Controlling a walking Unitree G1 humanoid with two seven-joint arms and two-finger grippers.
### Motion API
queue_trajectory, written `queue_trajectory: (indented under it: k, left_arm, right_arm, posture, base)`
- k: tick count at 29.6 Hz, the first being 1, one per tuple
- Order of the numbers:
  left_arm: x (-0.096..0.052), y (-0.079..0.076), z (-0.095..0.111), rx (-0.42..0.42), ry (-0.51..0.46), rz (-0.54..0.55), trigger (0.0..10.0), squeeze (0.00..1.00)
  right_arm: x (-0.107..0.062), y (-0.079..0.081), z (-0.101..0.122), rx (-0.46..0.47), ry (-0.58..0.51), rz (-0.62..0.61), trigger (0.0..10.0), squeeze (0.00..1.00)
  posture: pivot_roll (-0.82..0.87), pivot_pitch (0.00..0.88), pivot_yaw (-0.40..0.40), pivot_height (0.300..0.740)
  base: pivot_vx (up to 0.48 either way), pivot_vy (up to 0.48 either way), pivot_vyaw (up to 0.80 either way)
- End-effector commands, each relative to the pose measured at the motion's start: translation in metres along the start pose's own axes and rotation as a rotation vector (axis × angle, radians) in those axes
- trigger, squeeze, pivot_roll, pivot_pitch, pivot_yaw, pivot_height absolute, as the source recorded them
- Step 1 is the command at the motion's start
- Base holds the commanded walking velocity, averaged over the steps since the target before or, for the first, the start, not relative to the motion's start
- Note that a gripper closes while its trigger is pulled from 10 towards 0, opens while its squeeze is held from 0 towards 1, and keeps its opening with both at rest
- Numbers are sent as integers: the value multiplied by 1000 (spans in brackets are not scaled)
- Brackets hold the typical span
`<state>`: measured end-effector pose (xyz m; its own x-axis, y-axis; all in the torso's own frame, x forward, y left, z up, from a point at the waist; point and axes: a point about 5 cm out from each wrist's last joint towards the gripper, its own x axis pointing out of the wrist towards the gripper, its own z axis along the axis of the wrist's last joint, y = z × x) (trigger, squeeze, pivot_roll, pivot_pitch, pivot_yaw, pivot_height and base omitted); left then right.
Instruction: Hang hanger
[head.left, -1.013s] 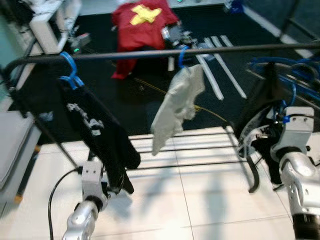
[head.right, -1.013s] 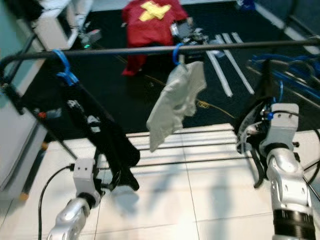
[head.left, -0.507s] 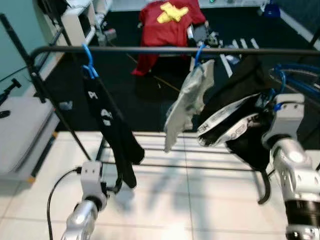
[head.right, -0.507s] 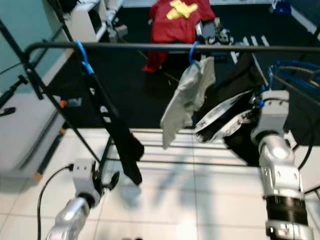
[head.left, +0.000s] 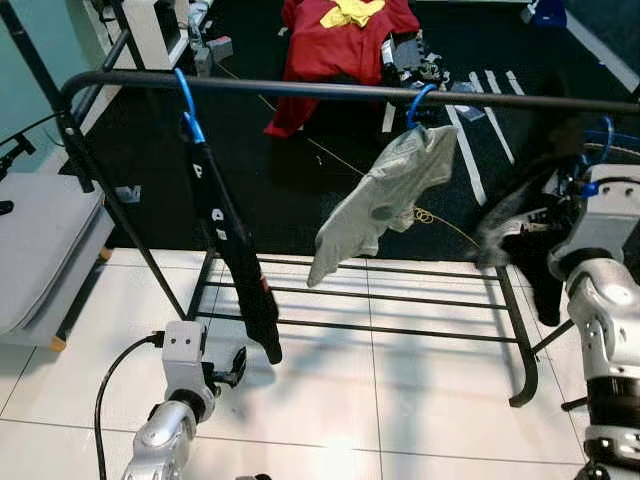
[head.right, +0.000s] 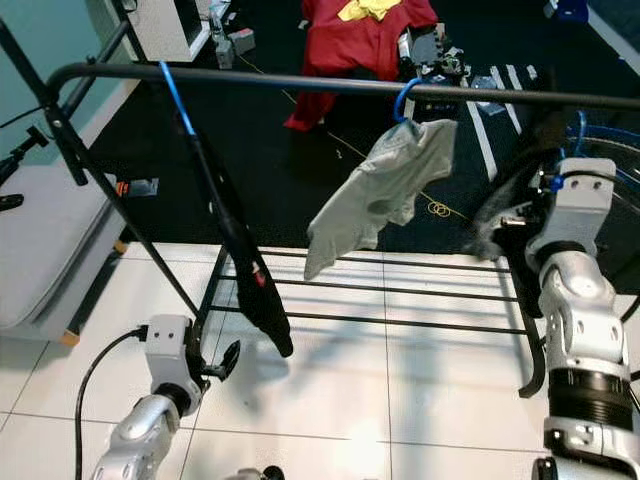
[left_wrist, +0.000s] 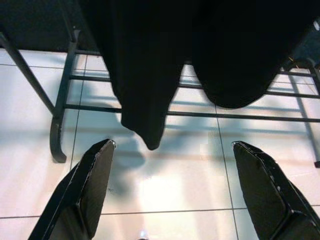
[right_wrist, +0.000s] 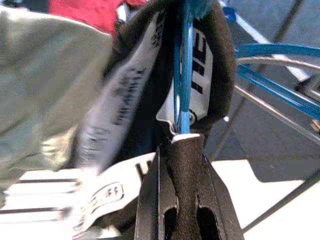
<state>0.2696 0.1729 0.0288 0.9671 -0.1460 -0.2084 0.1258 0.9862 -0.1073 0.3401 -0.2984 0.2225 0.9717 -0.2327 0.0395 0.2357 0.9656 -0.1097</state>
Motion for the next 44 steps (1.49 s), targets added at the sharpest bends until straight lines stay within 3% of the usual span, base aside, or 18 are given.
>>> queue_trajectory:
  k: [1,10,20,28,35,44]
  left_arm:
    - [-2,2,-6,0,33,11,10000,0]
    - [-9,16,-2,28,12,67,10000,0]
    - [-20,31,1,58,7,102,10000,0]
    - [-22,34,2,70,8,111,10000,0]
    - [-48,56,8,127,12,162,10000,0]
    - [-63,68,12,158,25,184,10000,0]
  right_arm:
    - [3,-1,-9,-16,38,8,10000,0]
    - [30,-1,5,34,35,26,10000,0]
    - [43,5,28,36,-8,83,10000,0]
    - [48,5,31,25,-10,86,10000,0]
    - [56,10,55,35,-43,88,10000,0]
    - [58,17,68,32,-68,120,10000,0]
  posture:
    - [-69,191,13,740]
    - [-27,215,24,740]
    - [7,239,39,740]
    - [13,243,42,740]
    - [96,289,70,740]
    - [135,322,87,740]
  base:
    - [0,0,0]
    - [0,0,0]
    - [0,0,0]
    - [0,0,0]
    - [0,0,0]
    - [0,0,0]
